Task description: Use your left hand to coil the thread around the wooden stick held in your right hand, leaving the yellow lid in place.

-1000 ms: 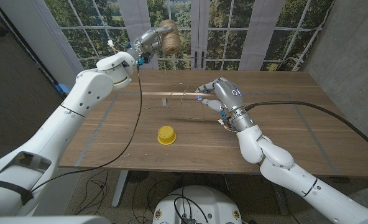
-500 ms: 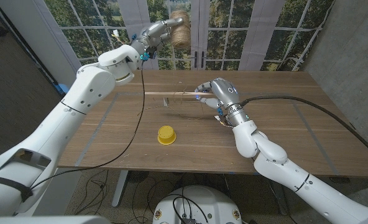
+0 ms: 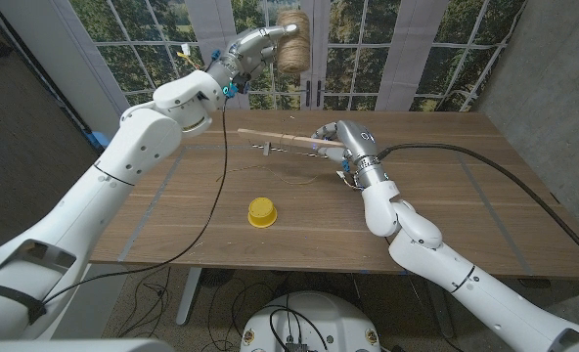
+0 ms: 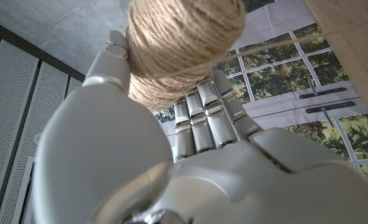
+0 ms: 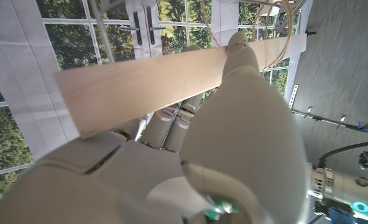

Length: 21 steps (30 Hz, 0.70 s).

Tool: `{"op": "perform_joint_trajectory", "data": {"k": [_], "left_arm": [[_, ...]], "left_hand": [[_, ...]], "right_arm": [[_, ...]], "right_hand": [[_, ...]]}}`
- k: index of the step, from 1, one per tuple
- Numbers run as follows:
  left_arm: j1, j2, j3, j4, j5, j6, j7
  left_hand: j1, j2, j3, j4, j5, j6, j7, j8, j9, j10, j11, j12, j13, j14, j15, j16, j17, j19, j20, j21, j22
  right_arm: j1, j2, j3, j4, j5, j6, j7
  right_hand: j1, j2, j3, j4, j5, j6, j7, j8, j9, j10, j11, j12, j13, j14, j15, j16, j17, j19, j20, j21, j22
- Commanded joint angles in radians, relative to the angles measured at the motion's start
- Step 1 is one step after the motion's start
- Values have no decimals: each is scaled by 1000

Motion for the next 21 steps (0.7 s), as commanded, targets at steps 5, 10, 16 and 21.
{"op": "perform_joint_trajectory", "data": {"k": [5,10,16,21], "left_arm": [[71,20,-12,-12,1,-96,-121],[105,23,-16,-9,0,-121,-134],[169,32,-31,-26,51,-192,-121],[216,35,-38,-31,80,-230,-108]], "left_hand": [[154,256,75,80,7,167,-111,132,139,199,-189,9,229,-33,-144,6,5,0,4,5,0],[155,257,74,80,7,167,-112,131,139,199,-188,9,229,-34,-144,7,6,-1,5,5,0],[154,257,74,82,7,168,-112,131,138,197,-187,9,229,-34,-145,5,5,0,4,5,0],[155,256,73,81,7,168,-113,132,139,198,-188,9,228,-33,-147,5,4,-1,4,5,0]], "right_arm": [[42,26,16,6,110,-35,-30],[51,32,26,14,136,-41,-54],[63,43,35,32,157,-61,-85],[70,48,44,48,182,-63,-111]], "right_hand": [[117,124,-3,4,1,8,10,-2,1,4,3,0,6,5,-18,6,4,7,-151,6,1],[118,126,-5,5,0,7,9,-4,-1,7,6,0,7,6,-19,7,7,4,-151,5,1],[118,127,-7,6,0,9,10,-5,-3,7,6,-1,9,5,-18,8,9,1,-150,5,0],[121,128,-7,5,0,9,11,-5,-4,9,6,-1,11,7,-19,9,11,1,-149,5,0]]}}
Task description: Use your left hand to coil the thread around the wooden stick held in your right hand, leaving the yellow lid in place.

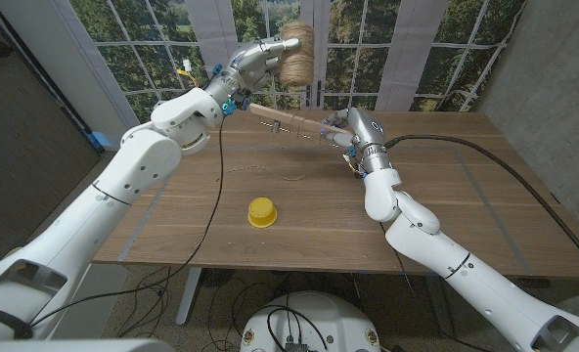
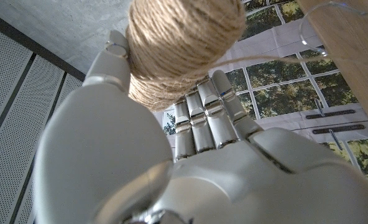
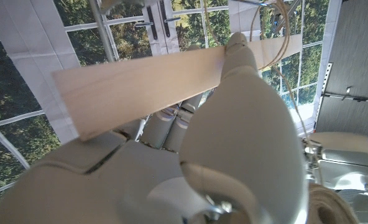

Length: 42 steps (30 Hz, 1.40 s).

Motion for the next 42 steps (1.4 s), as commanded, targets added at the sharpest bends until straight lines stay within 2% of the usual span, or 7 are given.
{"op": "perform_joint_trajectory", "data": {"k": [1,3,10,25,34,42], "left_arm": [[102,13,-15,-15,82,-118,10],[115,2,-12,0,65,-130,-4],[138,9,-3,25,78,-126,4],[162,-36,32,116,32,-124,-15],[179,-88,45,183,1,-148,-17],[207,-169,47,250,-27,-211,4]], "left_hand": [[155,256,76,78,9,169,-114,132,140,199,-188,7,228,-32,-148,6,2,0,4,6,0],[155,256,74,79,8,168,-117,132,140,199,-188,7,227,-32,-147,6,3,-2,3,5,0],[153,257,74,81,9,171,-115,132,138,196,-188,8,230,-32,-145,4,1,-3,4,5,0],[155,257,73,80,9,170,-113,132,139,199,-188,7,226,-31,-143,4,2,-2,4,6,0],[155,257,72,80,9,171,-113,132,138,197,-189,8,228,-31,-144,3,2,-1,2,6,0],[154,257,72,82,9,169,-112,131,137,198,-188,7,225,-27,-144,3,0,-2,3,6,0]], "right_arm": [[27,18,23,36,56,-18,-58],[28,20,27,41,66,-18,-69],[24,19,43,51,94,-4,-112],[4,13,78,42,138,24,-179],[5,14,87,54,153,46,-201],[9,10,97,64,171,67,-207]], "right_hand": [[121,128,-2,3,3,4,5,1,1,9,6,2,4,7,-19,5,5,1,-149,5,3],[121,129,-2,3,3,4,6,0,0,8,4,1,3,7,-18,5,6,1,-149,6,2],[122,128,-4,4,2,4,8,-1,-2,10,6,-3,1,6,-18,6,9,-1,-149,5,2],[126,131,-8,5,1,4,7,-2,-3,11,5,-6,6,5,-19,5,13,-1,-149,6,2],[127,132,-10,6,1,5,7,-1,-2,11,5,-8,7,5,-18,5,16,-2,-149,7,1],[128,133,-12,7,1,4,8,-2,-2,12,5,-10,8,3,-18,3,17,-4,-149,6,1]]}}
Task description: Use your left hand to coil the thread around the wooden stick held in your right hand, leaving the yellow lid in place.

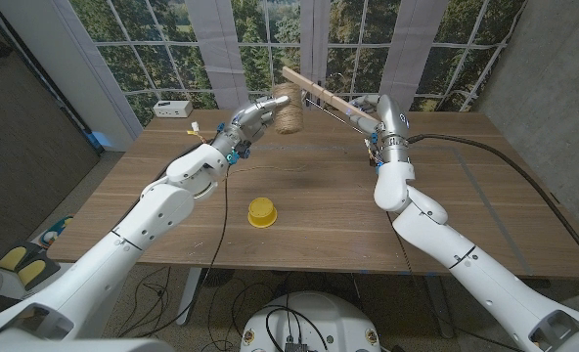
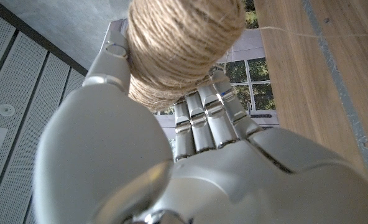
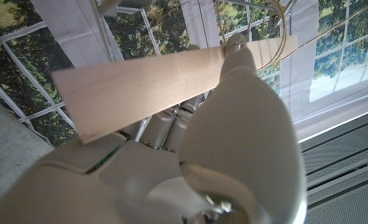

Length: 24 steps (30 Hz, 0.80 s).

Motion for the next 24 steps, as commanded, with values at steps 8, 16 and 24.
{"op": "perform_joint_trajectory", "data": {"k": [8,16,24], "left_arm": [[75,-165,4,164,-50,-119,19],[92,-195,-10,172,-43,-156,68],[120,-246,-26,157,-86,-145,180]], "left_hand": [[151,258,74,83,4,168,-115,131,137,197,-190,9,226,-27,-144,1,-1,0,2,6,0],[146,259,74,88,4,167,-121,131,136,196,-194,7,224,-30,-146,-2,-3,-1,3,5,0],[142,257,74,89,5,169,-119,130,132,196,-198,7,223,-28,-147,-4,-6,-2,0,4,0]], "right_arm": [[-2,-11,35,13,73,56,-28],[-16,-22,63,24,126,114,-21],[-32,-26,89,43,180,195,-20]], "right_hand": [[119,127,-5,3,3,5,7,7,2,9,-1,-7,4,3,-18,4,6,-6,-151,6,1],[120,128,-7,5,3,3,5,8,4,6,0,-9,6,2,-18,2,8,-6,-151,6,1],[121,129,-9,7,3,3,5,7,3,7,1,-11,8,1,-18,1,9,-8,-153,6,1]]}}
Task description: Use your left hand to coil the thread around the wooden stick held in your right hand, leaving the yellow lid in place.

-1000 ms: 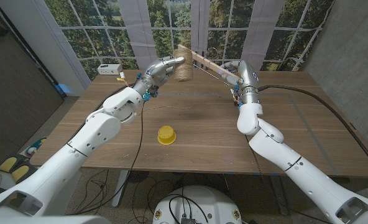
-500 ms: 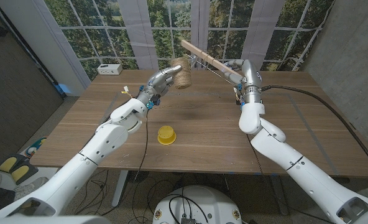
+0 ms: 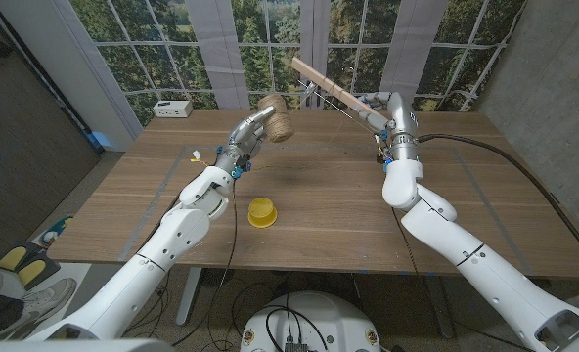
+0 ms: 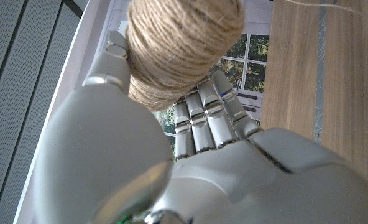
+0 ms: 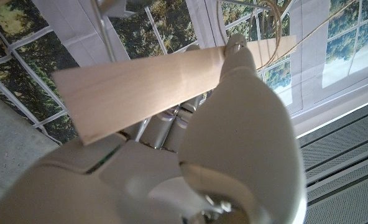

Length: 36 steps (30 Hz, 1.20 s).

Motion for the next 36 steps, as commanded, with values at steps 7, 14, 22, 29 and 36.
{"op": "perform_joint_trajectory", "data": {"k": [7,14,22,29,36], "left_arm": [[56,-94,-27,-30,1,-32,250],[70,-122,-28,-44,36,-43,347],[68,-110,-24,-56,58,-25,370],[59,-88,-24,-55,44,3,340],[50,-67,-11,-58,93,14,353]], "left_hand": [[142,258,79,85,7,170,-125,129,129,191,-202,2,226,-33,-153,-6,0,-1,-2,4,-1],[138,258,79,86,8,170,-127,128,125,193,-210,-4,216,-35,-156,-8,0,-1,-6,3,-1],[140,258,79,84,8,167,-127,127,122,190,-209,-5,216,-37,-159,-8,2,0,-8,3,-1],[140,259,80,84,8,168,-126,127,119,191,-206,-7,212,-39,-158,-9,2,1,-9,2,-1],[141,258,79,82,8,171,-125,127,117,192,-204,-6,213,-38,-157,-8,4,2,-9,2,-1]], "right_arm": [[-28,-15,46,27,82,123,11],[-30,-16,48,29,80,133,13],[-30,-17,49,29,84,138,20],[-33,-28,55,22,98,133,46],[-40,-45,63,1,108,112,71]], "right_hand": [[113,119,1,6,4,2,5,6,5,7,0,-3,5,0,-18,0,5,-5,-148,4,0],[114,119,0,7,4,2,5,5,4,9,-1,-5,4,1,-19,0,6,-7,-148,4,0],[117,119,-2,8,4,3,6,6,4,9,2,-7,7,0,-19,-1,8,-8,-147,3,0],[119,120,-3,9,4,2,5,5,4,11,4,-9,7,1,-19,-2,9,-8,-147,3,0],[120,120,-5,10,4,3,5,4,2,10,2,-10,9,1,-19,-3,10,-8,-147,3,0]]}}
